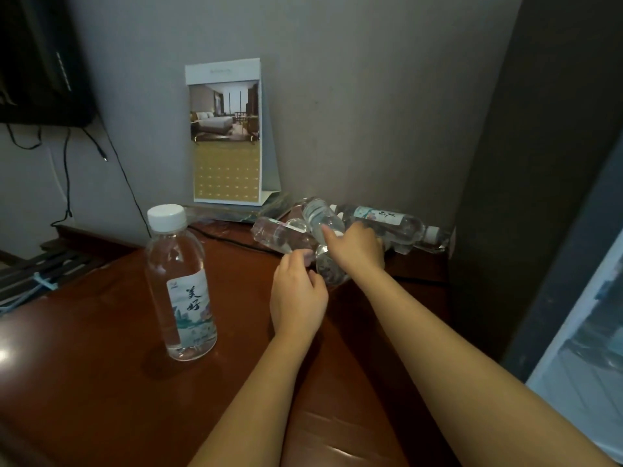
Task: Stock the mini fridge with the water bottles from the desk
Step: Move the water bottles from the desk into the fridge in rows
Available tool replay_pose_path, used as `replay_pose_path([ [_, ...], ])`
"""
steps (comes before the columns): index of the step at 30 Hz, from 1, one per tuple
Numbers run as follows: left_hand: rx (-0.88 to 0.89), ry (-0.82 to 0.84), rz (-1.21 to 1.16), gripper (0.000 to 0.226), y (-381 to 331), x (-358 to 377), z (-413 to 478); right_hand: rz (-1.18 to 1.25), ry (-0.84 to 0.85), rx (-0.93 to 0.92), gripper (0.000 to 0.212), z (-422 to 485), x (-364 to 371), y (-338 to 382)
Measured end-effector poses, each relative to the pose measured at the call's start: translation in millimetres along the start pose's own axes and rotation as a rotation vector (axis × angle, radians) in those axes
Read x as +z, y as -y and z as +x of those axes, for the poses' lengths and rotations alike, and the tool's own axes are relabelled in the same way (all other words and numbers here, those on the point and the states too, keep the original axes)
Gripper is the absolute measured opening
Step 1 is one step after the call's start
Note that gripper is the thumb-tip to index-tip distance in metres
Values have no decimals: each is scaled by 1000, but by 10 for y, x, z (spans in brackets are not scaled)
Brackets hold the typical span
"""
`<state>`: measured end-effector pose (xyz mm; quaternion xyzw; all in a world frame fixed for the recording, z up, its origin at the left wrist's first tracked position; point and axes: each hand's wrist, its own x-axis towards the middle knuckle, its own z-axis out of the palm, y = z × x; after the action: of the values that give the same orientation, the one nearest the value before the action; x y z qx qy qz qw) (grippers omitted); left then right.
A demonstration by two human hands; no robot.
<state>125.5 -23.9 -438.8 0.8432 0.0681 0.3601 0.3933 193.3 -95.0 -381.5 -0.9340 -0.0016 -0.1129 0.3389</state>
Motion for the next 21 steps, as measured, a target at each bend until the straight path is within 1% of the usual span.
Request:
replay_pose_path([
  [2, 3, 7, 10, 31, 3, -8, 0, -58, -6, -72, 53, -12, 8, 3],
  [4, 4, 10, 19, 32, 5, -13, 6, -86, -10, -103, 43, -23, -43, 15],
  [7, -5, 25, 33, 33, -1, -28, 16, -150, -15, -128, 40, -86, -130, 27],
  [9, -11, 46, 54, 42, 11, -32, 18, -197, -46, -149, 42, -160, -189, 34],
  [11, -23, 87, 93, 55, 32, -30, 17, -233, -77, -177, 41, -224, -265, 7],
  [14, -34, 157, 122, 69, 52, -24, 15, -186, -127, -197, 34, -331, -375, -55],
  [17, 4, 198, 63, 74, 55, -8, 8, -98, -223, -253, 30, -436, -486, 8],
  [19, 19, 209, 4, 78, 66, -2, 18, -118, -336, -286, 32, -446, -617, 124],
  [21, 21, 209, -59, 85, 81, 0, 38, -154, -404, -304, 36, -432, -755, 242],
])
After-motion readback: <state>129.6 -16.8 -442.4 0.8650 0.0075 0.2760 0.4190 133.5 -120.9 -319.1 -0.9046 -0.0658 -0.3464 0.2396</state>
